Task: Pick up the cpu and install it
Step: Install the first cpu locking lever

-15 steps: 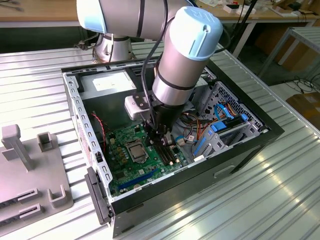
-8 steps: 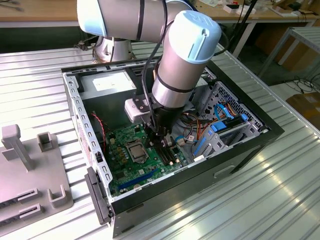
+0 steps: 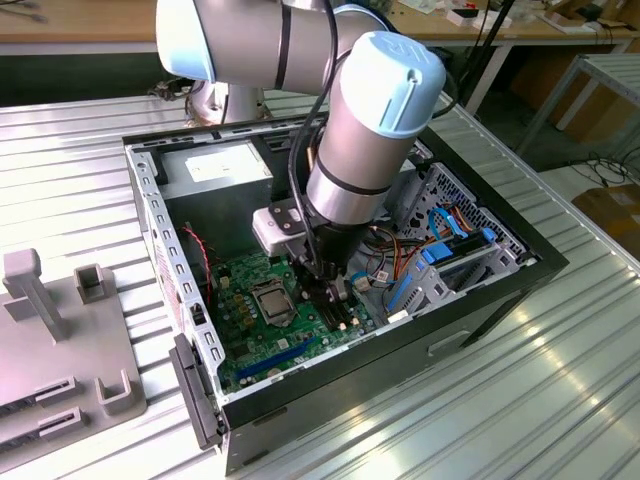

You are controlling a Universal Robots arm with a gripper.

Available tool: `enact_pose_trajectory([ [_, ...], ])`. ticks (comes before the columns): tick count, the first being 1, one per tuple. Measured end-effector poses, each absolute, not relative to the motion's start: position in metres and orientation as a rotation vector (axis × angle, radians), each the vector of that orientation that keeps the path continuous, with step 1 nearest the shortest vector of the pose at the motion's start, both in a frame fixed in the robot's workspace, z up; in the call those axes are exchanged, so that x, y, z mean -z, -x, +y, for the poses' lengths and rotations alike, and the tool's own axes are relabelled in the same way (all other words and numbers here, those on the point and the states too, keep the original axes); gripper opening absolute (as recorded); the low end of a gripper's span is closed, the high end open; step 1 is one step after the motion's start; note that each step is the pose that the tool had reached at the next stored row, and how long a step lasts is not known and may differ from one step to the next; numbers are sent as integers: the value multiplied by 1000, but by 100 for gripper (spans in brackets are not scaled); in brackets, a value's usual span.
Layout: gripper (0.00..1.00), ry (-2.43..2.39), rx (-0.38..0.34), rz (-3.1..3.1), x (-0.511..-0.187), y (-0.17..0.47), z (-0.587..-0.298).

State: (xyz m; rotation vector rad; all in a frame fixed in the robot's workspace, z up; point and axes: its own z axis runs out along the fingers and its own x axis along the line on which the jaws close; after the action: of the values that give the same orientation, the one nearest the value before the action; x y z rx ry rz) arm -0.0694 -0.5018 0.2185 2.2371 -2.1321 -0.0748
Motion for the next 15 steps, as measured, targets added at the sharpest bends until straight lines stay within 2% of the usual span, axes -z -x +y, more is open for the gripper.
enact_pose_trajectory([
  [15, 11, -2248, 70, -2115, -214, 68, -505],
])
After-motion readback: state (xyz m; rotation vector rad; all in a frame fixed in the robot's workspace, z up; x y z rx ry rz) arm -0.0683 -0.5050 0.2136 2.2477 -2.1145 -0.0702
